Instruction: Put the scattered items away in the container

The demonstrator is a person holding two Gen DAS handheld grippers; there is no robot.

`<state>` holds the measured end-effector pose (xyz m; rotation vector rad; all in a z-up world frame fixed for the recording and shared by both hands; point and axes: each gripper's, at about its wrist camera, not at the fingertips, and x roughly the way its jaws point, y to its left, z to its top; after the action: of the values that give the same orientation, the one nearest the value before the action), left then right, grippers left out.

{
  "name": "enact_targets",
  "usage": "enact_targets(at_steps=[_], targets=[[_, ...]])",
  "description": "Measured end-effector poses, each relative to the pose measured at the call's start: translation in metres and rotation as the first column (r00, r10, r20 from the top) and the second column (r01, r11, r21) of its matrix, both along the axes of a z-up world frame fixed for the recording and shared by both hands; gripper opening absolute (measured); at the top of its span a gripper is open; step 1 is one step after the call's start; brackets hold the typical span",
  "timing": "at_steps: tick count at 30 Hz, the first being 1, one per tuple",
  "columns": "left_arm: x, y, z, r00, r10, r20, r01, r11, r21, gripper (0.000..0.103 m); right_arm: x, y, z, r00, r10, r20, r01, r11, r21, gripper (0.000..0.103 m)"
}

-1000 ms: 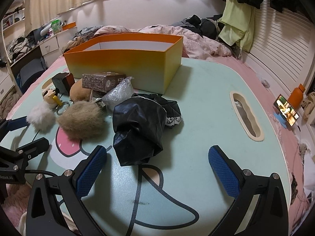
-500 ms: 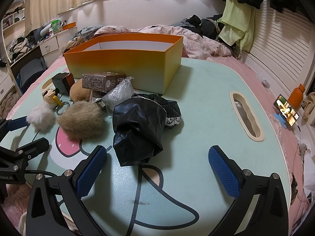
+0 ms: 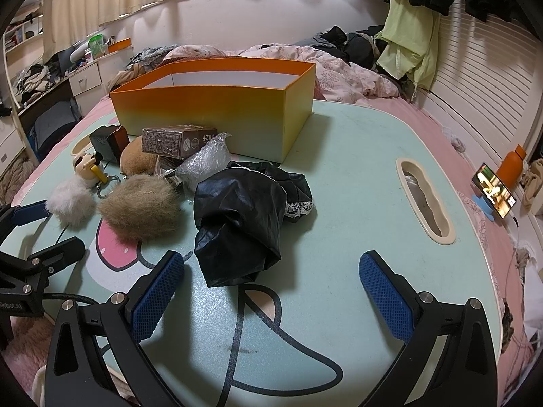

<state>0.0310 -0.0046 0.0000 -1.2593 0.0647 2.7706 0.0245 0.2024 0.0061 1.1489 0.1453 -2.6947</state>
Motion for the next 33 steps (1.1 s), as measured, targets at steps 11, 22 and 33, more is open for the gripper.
enact_targets(at_steps=[11,22,33], targets=[[-0.0006,0.0003,0.0001,1.000,-0.001,-0.001,0.001,1.000,0.000,0.103,-0.0005,0.0008,0.0002,1.000,0.000,0.000,0.000,1.000,-0.001,0.103],[-0.0012,0.0018,0.0004,1.000,0.000,0.001,0.000,1.000,-0.001,0.103,-0.0002,0.0007,0.0003,1.000,0.002,-0.001,-0.002,1.000,-0.002,0.103],[-0.0010,0.0001,-0.0001,1.000,-0.002,-0.001,0.002,1.000,0.000,0.103,0.0002,0.0009,0.0002,1.000,0.002,-0.001,-0.002,1.000,-0.001,0.103]])
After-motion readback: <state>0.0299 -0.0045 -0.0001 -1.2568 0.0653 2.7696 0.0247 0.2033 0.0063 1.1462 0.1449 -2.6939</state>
